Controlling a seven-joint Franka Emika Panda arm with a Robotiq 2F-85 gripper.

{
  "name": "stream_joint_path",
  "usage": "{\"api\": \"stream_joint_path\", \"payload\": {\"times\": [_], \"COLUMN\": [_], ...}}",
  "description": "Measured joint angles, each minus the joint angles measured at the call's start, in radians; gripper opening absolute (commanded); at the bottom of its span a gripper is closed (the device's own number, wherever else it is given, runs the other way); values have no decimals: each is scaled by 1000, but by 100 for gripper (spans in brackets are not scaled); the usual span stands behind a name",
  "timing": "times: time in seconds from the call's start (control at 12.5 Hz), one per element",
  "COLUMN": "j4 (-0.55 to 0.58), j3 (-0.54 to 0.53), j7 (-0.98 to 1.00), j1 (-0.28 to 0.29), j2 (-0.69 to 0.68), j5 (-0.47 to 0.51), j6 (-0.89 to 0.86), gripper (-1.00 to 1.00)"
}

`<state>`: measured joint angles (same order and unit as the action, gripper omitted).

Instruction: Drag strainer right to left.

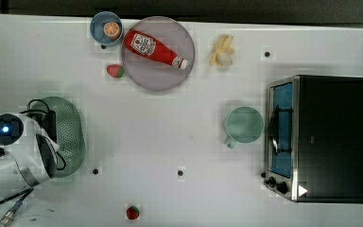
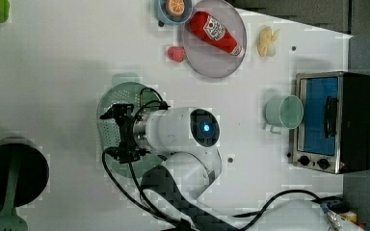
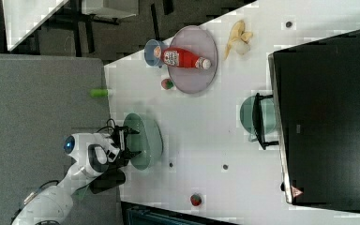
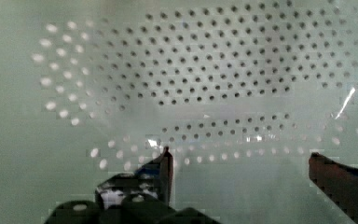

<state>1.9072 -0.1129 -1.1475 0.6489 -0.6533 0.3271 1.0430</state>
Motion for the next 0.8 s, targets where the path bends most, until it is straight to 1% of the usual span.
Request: {"api": "stream_joint_path", "payload": {"times": [0.08, 0.16, 0.32, 0.48, 0.56, 0.64, 0.72, 0.8], "j4": [21, 50, 69, 87, 92, 86, 71, 60], "j3": [6, 23, 114, 221, 283, 346, 406, 465], "j7": [5, 31, 134, 265, 345, 443, 543, 635], "j1": [-2, 0, 40, 64, 66, 57, 37, 14], "j2": [24, 63, 152, 288, 377, 466, 547, 628], "j5": [0, -1, 2, -13, -71, -138, -158, -204], "j6": [-35, -110, -248, -339, -381, -434, -473, -497], "gripper": [100, 100, 100, 100, 100, 100, 100, 100]}}
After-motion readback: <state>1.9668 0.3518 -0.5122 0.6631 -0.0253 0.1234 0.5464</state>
